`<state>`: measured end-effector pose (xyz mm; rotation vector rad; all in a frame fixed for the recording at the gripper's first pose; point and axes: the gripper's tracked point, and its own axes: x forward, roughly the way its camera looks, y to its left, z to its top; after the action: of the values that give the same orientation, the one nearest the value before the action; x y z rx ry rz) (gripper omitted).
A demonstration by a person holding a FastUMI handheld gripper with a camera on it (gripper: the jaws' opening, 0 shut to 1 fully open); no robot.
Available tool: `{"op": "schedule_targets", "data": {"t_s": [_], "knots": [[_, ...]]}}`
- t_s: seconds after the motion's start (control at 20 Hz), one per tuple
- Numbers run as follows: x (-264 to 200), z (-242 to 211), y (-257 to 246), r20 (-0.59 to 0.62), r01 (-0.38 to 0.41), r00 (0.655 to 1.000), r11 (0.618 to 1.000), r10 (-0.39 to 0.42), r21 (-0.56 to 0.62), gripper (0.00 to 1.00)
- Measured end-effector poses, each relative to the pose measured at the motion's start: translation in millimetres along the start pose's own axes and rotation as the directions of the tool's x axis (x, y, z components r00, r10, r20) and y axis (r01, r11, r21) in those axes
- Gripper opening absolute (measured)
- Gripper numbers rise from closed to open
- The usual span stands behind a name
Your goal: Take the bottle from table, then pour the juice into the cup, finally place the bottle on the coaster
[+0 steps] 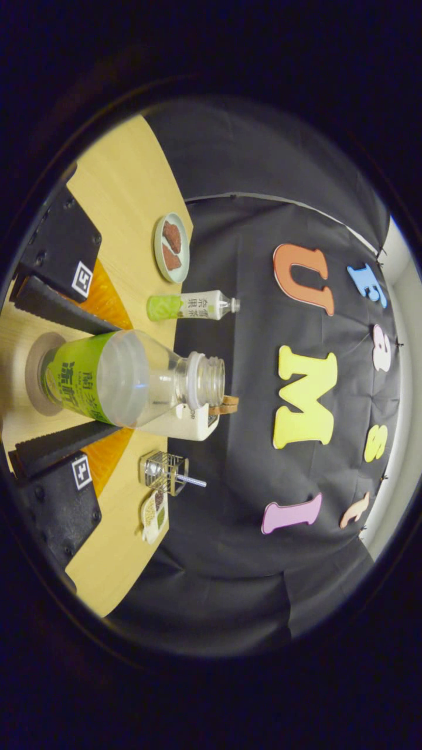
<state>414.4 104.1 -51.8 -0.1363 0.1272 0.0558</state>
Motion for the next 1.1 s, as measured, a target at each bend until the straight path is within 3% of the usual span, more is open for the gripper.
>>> {"op": "schedule_targets", "data": {"t_s": [0.7,0.85,1.1], "knots": [[-14,-17,-13,-0.039,0.028,0.999,0.997,-0.025,0.073,0.84],[-27,-6,-16,-0.005,0.047,0.999,0.996,-0.047,0.072,1.0],[-70,18,-7,0.036,0.031,0.999,0.997,-0.034,0.076,1.0]]}}
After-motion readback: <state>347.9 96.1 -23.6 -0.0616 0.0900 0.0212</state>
